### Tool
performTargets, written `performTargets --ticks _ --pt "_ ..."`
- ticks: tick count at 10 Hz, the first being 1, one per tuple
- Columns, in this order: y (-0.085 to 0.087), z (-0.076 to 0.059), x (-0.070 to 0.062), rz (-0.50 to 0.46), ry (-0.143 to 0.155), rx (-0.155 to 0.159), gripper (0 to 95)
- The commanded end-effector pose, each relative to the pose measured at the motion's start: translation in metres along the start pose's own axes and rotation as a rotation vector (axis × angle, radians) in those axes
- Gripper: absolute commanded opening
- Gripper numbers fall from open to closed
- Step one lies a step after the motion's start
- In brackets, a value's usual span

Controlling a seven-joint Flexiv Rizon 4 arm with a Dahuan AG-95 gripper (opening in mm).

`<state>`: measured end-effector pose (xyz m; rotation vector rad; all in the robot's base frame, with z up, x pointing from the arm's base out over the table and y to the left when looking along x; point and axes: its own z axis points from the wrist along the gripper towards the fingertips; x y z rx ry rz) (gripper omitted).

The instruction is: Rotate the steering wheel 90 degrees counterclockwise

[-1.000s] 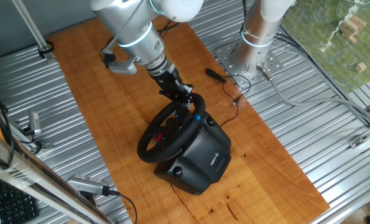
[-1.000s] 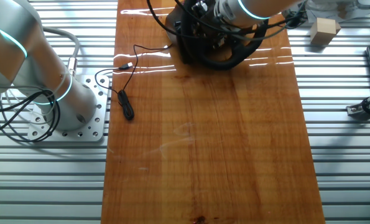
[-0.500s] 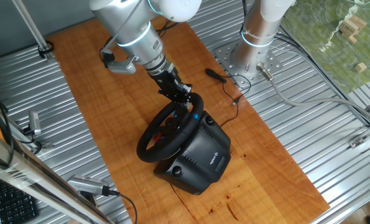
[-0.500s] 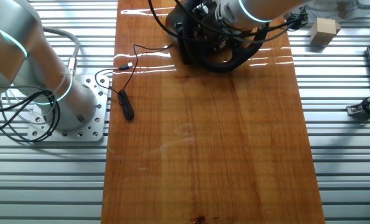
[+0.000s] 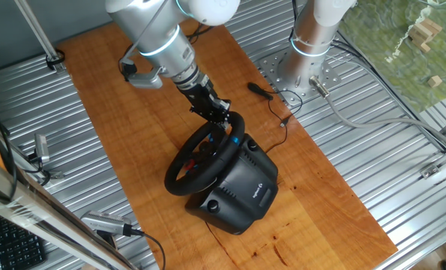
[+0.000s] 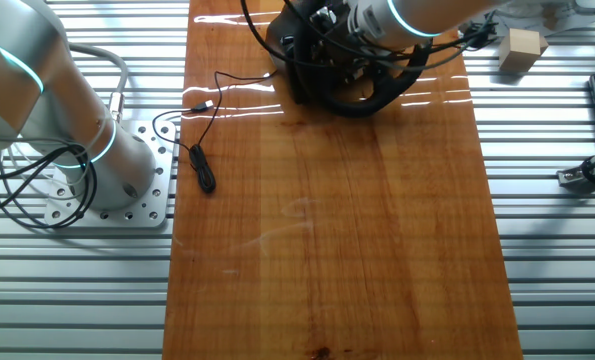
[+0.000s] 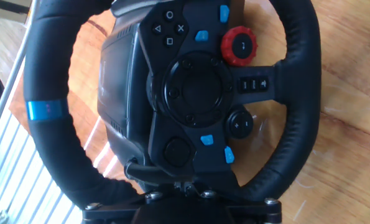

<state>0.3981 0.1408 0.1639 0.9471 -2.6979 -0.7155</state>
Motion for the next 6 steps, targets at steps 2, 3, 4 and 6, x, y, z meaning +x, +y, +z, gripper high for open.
performTargets --ticks 2,3,4,6 --pt "-0.002 -0.0004 0.0019 -0.003 -0.004 0.005 0.0" --pt "-0.0046 0.0014 0.0017 -0.007 -0.005 0.007 0.0" --pt "-0.005 0.0017 0.0017 -0.009 -0.005 0.007 0.0" --pt "-0.009 0.0045 0.0013 -0.015 -0.008 0.009 0.0"
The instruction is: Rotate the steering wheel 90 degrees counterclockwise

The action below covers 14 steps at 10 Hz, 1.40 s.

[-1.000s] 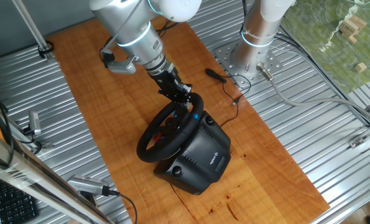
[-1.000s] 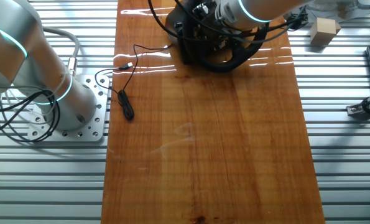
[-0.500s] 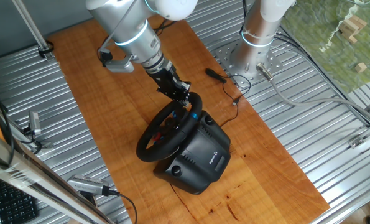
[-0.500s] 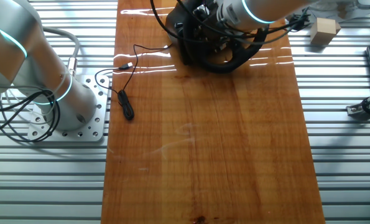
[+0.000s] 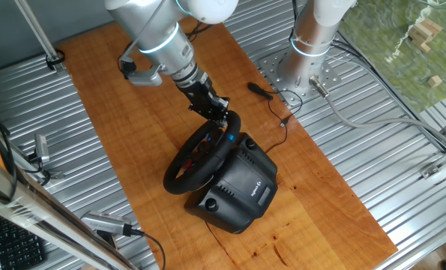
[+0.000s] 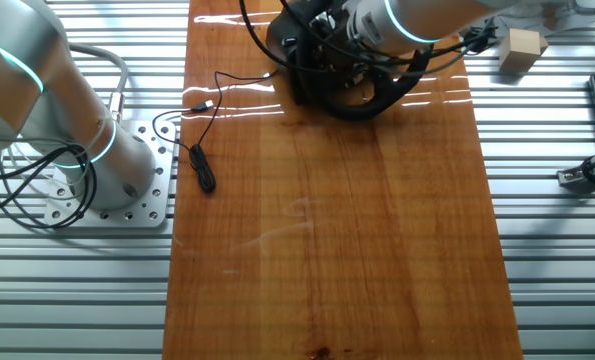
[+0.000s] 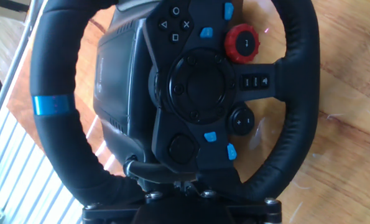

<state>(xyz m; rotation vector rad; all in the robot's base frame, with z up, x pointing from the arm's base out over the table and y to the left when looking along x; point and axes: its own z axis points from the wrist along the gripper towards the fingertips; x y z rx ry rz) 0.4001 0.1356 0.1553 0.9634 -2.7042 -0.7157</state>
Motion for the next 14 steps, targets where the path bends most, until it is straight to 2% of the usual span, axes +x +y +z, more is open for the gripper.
performTargets --ticks 1,6,8,14 --pt "0.0 0.0 0.0 -0.006 0.002 0.006 0.0" --pt "-0.006 0.003 -0.003 -0.027 0.004 0.013 0.0" --pt "-0.008 0.002 -0.007 -0.053 0.005 0.007 0.0" --pt "-0.015 0.0 -0.005 -0.103 0.004 -0.002 0.0"
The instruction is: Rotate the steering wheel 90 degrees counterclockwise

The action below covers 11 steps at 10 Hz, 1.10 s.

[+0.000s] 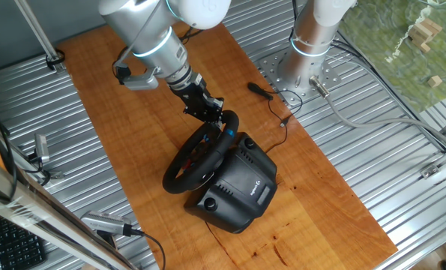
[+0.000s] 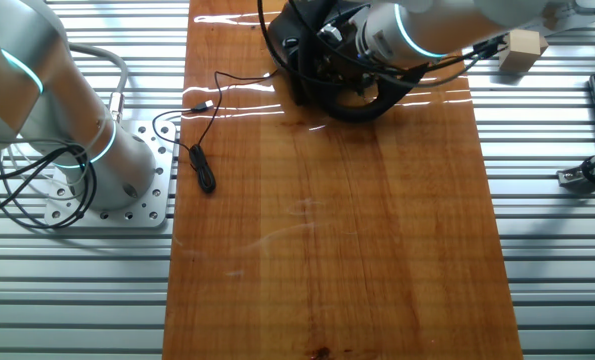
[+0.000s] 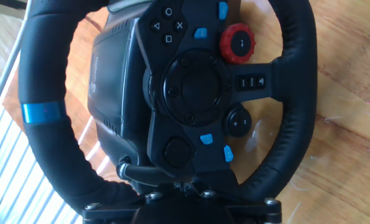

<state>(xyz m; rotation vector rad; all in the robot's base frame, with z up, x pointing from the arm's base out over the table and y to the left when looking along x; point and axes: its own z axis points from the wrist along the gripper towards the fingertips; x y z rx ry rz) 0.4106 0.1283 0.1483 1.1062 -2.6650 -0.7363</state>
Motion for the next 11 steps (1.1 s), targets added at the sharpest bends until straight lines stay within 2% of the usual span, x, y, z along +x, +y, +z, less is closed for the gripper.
performTargets --ticks 1,7,11 --pt "-0.003 0.0 -0.002 -0.016 0.0 0.002 0.0" --pt "-0.013 0.004 0.0 -0.071 -0.009 0.009 0.0" --pt "-0.02 0.004 -0.006 -0.093 -0.01 0.014 0.0"
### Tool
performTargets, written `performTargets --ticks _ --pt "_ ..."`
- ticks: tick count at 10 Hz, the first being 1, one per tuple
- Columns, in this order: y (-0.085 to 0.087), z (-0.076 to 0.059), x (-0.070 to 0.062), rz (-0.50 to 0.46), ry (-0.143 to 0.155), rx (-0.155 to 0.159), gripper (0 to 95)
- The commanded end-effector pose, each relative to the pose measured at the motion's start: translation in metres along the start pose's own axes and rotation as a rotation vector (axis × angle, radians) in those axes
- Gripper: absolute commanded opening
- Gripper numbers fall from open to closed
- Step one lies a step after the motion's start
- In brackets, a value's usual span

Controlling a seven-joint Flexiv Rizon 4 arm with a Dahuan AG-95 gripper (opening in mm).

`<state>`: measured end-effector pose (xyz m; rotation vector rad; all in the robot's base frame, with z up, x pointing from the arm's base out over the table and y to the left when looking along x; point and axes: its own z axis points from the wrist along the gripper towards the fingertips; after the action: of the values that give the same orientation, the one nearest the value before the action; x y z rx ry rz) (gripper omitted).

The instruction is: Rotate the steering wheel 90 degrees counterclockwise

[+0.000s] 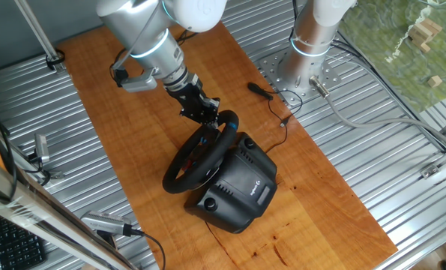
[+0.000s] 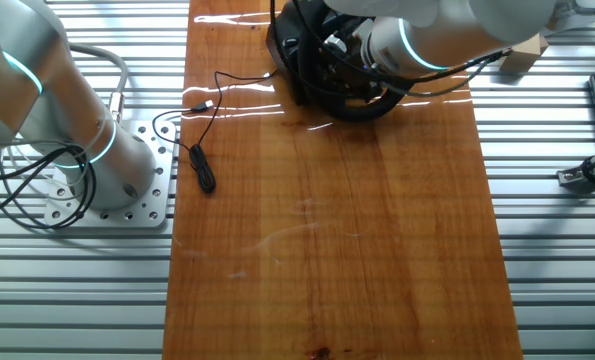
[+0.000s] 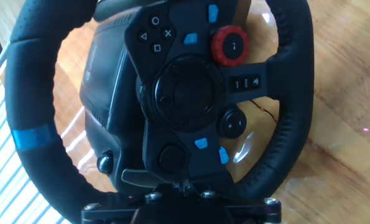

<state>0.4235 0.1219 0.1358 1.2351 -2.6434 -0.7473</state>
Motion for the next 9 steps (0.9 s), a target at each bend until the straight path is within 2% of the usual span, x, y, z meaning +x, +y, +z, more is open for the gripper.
performTargets --ticks 1,9 --pt "-0.0037 0.0012 -0.001 -0.009 -0.004 0.007 0.0" --pt "-0.0135 0.0045 -0.0037 -0.027 -0.022 0.019 0.0"
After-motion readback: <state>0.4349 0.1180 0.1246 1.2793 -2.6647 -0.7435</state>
